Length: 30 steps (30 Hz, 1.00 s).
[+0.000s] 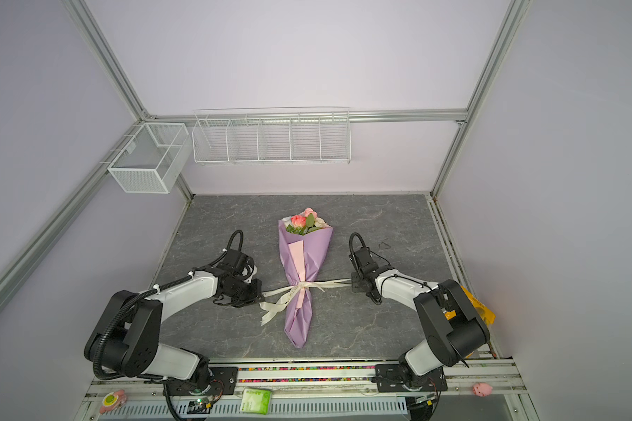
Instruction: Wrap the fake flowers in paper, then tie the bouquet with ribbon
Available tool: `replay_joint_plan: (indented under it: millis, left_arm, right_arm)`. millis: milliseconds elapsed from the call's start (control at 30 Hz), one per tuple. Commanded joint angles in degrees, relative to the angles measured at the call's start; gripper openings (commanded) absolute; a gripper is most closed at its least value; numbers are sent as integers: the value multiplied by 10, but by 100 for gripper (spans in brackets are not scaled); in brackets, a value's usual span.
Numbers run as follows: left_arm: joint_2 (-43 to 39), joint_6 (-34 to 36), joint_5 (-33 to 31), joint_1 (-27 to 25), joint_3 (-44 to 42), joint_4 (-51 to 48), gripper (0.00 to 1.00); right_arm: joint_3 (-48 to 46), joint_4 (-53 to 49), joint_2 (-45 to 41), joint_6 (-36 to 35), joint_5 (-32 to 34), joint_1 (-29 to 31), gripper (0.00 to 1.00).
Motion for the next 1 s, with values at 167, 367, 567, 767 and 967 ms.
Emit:
replay_joint_plan:
  millis: [167,367,567,767,967]
  left_arm:
    - [5,-11,-63,11,-15,-32,0]
    - [2,-8,-54,10,-11,-30,0]
    - [-3,-10,-54,11,-9,-26,0]
    - [-2,-9,-54,11,-7,-30,0]
    - [-7,-14,-51,11,-10,-27,0]
  right_arm:
    - [-5,-19,3,11,30,-16,7]
    - [-5,-17,3,9,26,-16,7]
    - [-4,-18,7,9,26,-17,7]
    - [-6,-16,5,11,27,-17,7]
    - [-5,-15,6,10,26,-17,7]
